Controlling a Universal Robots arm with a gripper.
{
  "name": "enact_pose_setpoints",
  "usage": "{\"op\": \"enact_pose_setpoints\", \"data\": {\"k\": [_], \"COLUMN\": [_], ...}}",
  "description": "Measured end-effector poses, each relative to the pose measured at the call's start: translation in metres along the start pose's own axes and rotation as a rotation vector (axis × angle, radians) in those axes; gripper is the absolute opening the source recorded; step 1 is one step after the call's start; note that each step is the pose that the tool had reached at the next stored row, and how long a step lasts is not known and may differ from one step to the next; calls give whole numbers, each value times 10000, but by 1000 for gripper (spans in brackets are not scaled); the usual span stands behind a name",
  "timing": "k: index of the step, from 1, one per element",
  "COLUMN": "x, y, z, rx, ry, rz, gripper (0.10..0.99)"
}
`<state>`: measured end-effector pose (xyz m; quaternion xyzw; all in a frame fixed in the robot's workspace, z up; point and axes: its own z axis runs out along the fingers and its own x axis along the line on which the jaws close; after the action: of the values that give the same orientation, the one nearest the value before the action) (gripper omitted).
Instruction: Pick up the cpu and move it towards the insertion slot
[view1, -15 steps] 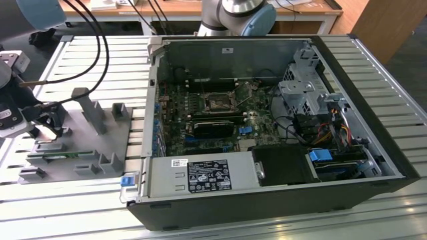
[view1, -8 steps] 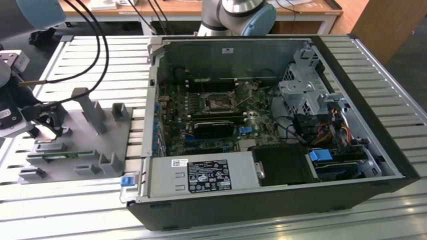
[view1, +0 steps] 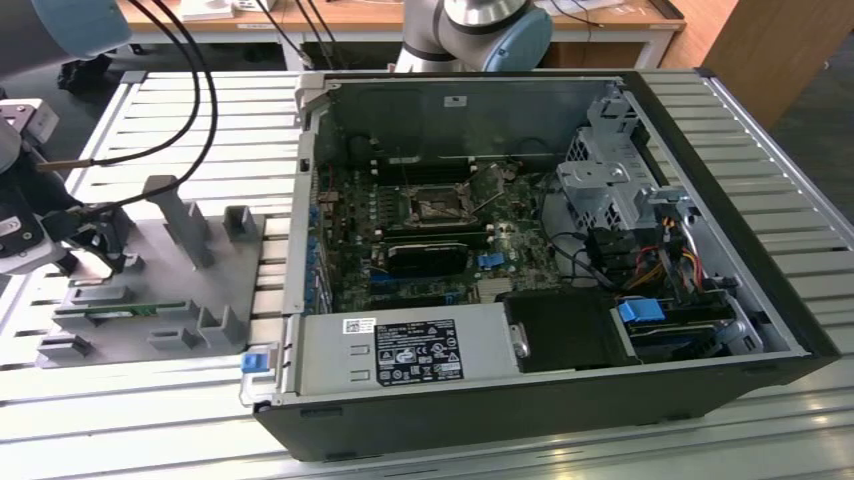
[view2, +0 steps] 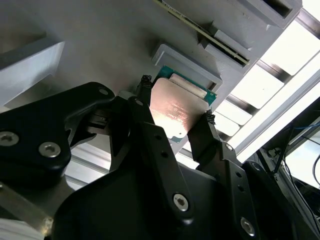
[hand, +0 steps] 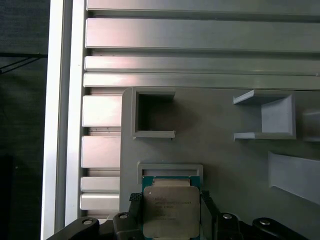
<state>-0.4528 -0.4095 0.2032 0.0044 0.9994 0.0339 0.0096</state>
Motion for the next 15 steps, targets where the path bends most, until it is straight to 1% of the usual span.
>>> {"op": "enact_pose_setpoints", "data": {"k": [10,15], "x": [0,-1], "y": [1,3], "z": [-16,-43], "rx": [1,0], "ry": [2,0], "rz": [0,0], "gripper": [545,545]}}
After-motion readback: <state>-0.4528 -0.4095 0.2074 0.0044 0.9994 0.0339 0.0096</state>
